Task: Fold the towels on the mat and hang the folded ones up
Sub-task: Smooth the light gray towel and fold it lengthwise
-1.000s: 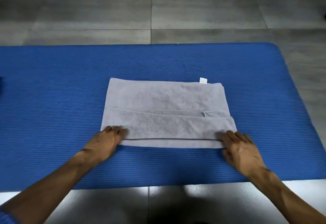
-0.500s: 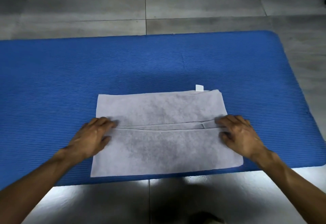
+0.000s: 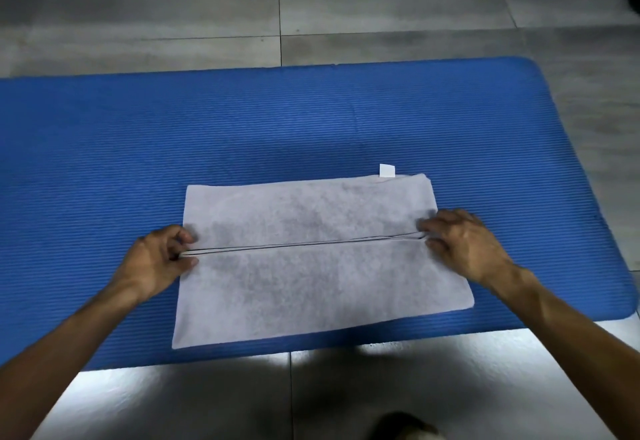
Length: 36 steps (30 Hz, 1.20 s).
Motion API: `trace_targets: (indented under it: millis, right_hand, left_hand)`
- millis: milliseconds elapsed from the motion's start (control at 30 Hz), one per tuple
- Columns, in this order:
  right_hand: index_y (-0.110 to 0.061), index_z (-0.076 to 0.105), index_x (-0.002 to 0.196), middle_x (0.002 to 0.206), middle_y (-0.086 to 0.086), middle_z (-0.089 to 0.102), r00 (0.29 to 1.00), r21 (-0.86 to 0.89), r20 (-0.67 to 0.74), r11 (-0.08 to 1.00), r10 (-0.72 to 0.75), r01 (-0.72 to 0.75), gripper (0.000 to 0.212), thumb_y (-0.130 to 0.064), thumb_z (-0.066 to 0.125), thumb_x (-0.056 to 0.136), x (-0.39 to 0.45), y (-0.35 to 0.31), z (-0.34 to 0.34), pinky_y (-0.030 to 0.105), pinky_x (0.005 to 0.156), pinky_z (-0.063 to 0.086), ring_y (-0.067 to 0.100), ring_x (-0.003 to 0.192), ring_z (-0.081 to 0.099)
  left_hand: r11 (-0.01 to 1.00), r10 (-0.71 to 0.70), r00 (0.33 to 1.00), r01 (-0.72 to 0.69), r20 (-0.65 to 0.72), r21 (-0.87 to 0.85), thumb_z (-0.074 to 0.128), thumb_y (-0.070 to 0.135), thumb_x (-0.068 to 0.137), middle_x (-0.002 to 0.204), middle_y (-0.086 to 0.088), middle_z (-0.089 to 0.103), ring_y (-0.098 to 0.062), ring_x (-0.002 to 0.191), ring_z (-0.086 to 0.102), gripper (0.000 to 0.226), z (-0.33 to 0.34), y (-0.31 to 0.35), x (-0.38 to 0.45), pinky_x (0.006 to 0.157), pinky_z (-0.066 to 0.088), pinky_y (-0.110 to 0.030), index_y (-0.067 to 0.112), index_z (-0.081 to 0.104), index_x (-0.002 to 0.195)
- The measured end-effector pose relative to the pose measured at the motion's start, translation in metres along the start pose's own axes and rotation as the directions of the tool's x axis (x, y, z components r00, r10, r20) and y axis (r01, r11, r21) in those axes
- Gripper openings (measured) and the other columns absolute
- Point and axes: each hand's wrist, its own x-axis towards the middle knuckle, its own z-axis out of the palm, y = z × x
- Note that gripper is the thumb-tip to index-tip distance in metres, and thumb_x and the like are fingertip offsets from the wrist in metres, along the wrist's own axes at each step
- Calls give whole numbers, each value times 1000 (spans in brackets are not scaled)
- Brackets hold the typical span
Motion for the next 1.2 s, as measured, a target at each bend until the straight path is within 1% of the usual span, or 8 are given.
trace_targets:
  millis: [133,333,533,633,733,867,1067,1200]
  right_hand:
    - [-26,62,75,85,-5,62,996,266,16,960,91,-92,13,-26,75,74,-4,-2,-19,42,79,49,22,83,61]
    - [-9,69,82,74,4,65,954,724,246,622,174,-300,9,-5,77,79,7,-2,-76,10,64,45,8,71,59]
    - [-15,66,88,83,5,65,901,758,149,538,408,-369,11,-8,74,84,73,1,-72,13,64,50,14,77,61]
    - [-16,61,101,96,2,63,817,616,-6,646,577,-452,19,-16,71,84,90,-3,-47,24,76,50,19,89,59]
    - [-13,62,103,101,8,65,874,301,-311,911,374,-283,31,-30,50,81,76,-30,-26,47,84,50,32,91,60]
    - [-17,61,93,90,2,64,907,253,-394,966,151,-51,21,-21,47,78,32,-90,4,44,75,47,30,79,57]
    - [-18,64,100,96,-5,66,971,571,-189,821,148,-14,21,-17,52,83,15,-164,41,34,76,54,14,87,60]
    - [-24,60,112,109,-11,62,983,845,103,508,150,-166,23,-23,65,89,38,-208,25,25,83,53,5,95,61]
  left_hand:
    - [998,-59,994,57,93,23,78,1,75,79,-5,71,-15,71,62,14,-7,4,-1,61,43,-7,14,73,77]
    - [989,-95,992,103,79,-105,74,-1,78,78,-9,70,-2,63,61,7,-42,33,2,57,42,-1,5,72,81]
    - [972,-130,985,104,-112,-212,74,-5,76,71,-2,68,5,56,59,16,-53,59,47,63,47,-6,8,66,79]
    - [975,-188,956,156,-224,-156,76,4,79,89,-12,67,-9,76,62,17,-39,58,57,79,50,-24,7,64,92]
    - [966,-259,933,244,-250,-89,73,35,65,97,-7,63,-24,91,58,50,-16,54,31,84,47,-36,13,61,108]
    - [921,-373,905,333,-206,-202,71,41,61,89,-1,68,-25,82,64,48,25,26,-16,74,53,-39,19,58,102]
    - [731,-497,865,374,-70,-571,75,-2,73,96,-13,68,-26,77,63,35,42,22,-23,64,53,-30,7,62,104]
    - [746,-443,894,329,-62,-579,65,-8,75,77,-6,62,-24,69,55,23,30,61,-24,52,39,-25,7,61,92]
